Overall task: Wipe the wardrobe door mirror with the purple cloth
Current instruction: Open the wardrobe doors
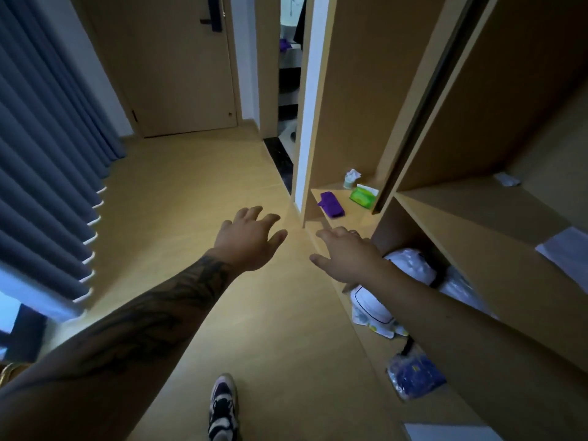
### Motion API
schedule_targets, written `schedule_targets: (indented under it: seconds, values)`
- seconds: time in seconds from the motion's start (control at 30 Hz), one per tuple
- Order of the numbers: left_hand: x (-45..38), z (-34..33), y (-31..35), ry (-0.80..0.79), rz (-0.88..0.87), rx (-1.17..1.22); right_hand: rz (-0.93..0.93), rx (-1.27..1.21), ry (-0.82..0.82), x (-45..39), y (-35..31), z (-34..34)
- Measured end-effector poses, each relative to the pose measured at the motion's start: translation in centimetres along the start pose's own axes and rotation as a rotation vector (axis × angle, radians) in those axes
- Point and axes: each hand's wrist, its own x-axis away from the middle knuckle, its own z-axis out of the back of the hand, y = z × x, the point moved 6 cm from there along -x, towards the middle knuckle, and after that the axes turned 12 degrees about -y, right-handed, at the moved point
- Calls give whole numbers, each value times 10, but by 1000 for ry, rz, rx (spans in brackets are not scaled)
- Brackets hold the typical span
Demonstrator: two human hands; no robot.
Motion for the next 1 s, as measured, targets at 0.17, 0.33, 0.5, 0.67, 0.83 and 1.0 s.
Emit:
schedule_targets:
  seconds: [0.17, 0.33, 0.5, 0.67, 0.83, 1.0]
  values:
    - [-78, 7, -19, -6, -163, -34, -137, -38, 4, -56, 7, 20]
    - [-133, 14, -51, -54, -300, -63, -276, -140, 28, -100, -12, 44]
    - [-198, 34, -74, -91, -414, -137, -354, -217, 68, -135, -35, 63]
    - [-243, 46, -52, -173, -625, -127, -440, -223, 79, -145, -20, 79]
    - [-287, 69, -17, -128, -730, -235, -543, -318, 123, -156, 32, 104]
    - [-325, 86, 14, -140, -754, -267, -594, -392, 139, -186, 85, 120]
